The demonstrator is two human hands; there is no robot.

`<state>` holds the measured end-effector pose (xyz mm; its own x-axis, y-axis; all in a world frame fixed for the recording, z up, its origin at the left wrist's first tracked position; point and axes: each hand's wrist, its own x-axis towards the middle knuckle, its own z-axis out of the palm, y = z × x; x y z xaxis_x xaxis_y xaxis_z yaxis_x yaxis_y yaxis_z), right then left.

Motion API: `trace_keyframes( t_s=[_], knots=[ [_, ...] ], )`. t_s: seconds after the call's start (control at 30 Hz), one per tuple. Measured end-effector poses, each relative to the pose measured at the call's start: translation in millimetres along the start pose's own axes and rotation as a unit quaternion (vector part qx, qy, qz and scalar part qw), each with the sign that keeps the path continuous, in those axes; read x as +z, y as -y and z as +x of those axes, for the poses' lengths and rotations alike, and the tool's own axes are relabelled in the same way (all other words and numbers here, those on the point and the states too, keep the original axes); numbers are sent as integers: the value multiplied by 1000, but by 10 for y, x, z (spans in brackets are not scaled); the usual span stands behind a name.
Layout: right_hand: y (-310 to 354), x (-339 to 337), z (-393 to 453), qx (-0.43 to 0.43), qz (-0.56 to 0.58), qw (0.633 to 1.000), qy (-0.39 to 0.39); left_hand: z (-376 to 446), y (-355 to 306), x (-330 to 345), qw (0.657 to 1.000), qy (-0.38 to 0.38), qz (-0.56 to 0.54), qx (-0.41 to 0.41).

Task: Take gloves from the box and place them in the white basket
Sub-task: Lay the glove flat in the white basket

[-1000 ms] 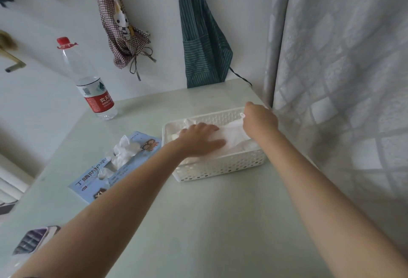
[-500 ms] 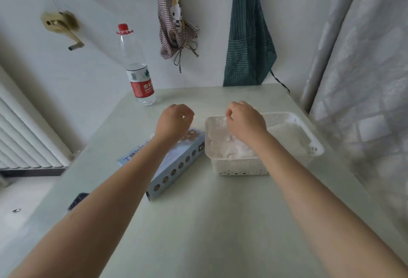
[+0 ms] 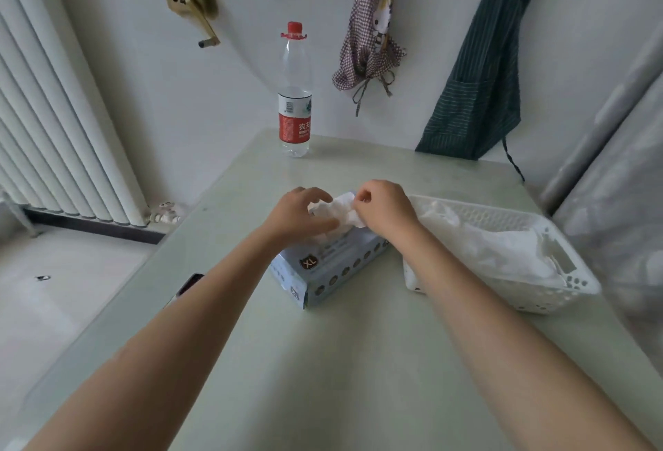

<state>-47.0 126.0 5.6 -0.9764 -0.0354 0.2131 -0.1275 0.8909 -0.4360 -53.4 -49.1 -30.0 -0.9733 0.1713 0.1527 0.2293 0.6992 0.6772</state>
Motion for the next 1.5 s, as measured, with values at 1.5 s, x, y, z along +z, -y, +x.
trace_keyframes(
  t_s=[1.5],
  knots=[
    [-296, -975, -135, 141, 515, 845, 31, 68, -817, -58, 868, 74, -487, -56]
  ],
)
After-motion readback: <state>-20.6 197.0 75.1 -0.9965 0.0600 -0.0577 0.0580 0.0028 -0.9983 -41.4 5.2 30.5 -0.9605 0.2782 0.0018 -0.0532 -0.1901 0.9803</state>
